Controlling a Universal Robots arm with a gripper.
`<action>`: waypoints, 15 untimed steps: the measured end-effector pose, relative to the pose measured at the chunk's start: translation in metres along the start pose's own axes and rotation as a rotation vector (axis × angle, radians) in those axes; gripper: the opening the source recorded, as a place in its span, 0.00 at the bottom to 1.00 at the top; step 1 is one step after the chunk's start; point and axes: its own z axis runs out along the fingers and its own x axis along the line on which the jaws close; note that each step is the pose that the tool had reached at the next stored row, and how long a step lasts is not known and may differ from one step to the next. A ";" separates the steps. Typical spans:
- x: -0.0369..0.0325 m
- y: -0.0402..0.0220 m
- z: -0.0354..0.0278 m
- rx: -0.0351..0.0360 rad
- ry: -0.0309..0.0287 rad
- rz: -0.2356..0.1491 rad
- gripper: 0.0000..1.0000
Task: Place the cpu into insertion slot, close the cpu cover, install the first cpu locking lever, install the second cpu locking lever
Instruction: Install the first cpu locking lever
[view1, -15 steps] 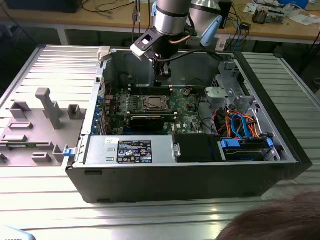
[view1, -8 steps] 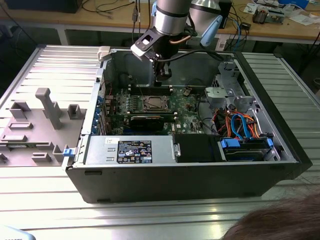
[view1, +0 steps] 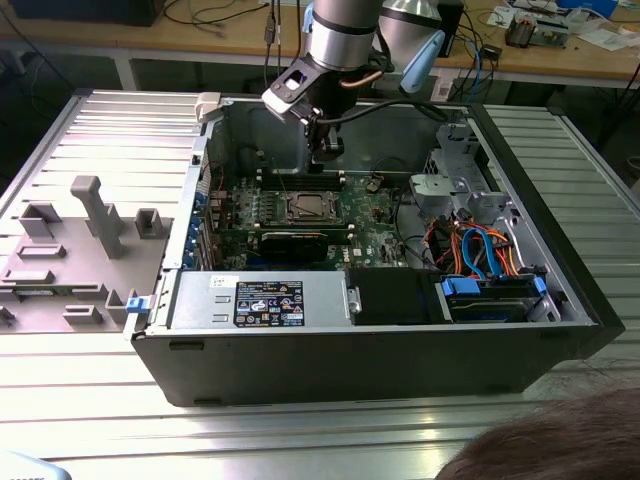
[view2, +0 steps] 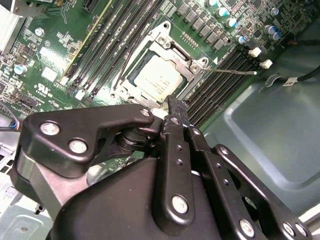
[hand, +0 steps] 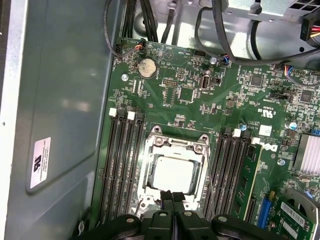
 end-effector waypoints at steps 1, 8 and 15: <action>0.0000 0.0000 0.0000 0.0000 -0.0002 -0.002 0.11; 0.0000 0.0000 0.0000 0.0007 -0.0020 -0.022 0.11; 0.0000 0.0000 0.0000 0.0013 -0.0039 -0.043 0.11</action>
